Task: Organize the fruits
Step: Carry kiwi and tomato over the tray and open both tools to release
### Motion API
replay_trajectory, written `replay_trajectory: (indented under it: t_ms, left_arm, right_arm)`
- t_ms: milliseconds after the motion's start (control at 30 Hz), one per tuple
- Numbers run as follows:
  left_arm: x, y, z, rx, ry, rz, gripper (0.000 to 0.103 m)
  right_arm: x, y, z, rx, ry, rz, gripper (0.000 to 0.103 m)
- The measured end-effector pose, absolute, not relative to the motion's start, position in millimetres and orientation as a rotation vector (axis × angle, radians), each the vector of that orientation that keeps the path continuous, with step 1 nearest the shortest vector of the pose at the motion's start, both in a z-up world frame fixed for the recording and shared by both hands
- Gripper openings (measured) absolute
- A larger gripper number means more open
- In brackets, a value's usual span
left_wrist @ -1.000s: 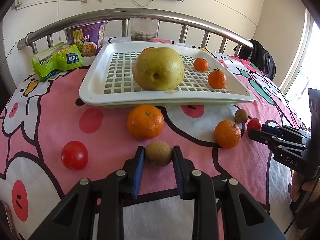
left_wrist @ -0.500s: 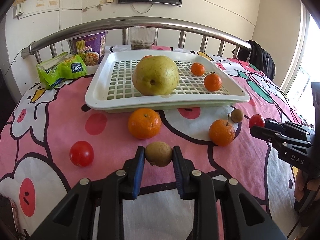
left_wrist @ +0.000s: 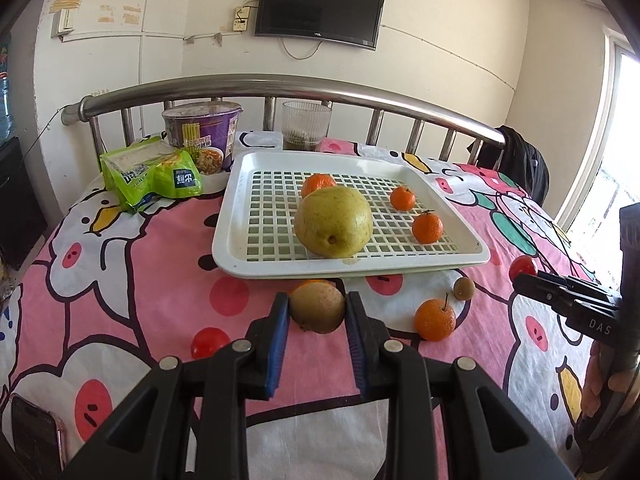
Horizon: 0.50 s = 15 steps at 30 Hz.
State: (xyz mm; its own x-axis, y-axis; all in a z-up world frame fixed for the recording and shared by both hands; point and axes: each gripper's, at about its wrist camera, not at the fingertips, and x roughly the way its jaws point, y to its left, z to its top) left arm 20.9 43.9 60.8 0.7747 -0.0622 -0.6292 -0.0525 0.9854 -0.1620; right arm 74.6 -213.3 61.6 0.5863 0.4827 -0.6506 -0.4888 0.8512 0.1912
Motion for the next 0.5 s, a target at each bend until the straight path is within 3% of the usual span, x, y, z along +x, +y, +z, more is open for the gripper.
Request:
replay_trajectory:
  t_ms: [500]
  left_arm:
    - [68,78,80,-0.274,0.655,0.038,0.030]
  right_arm:
    - [114,-191,83,0.098,0.763,0.637,0.027]
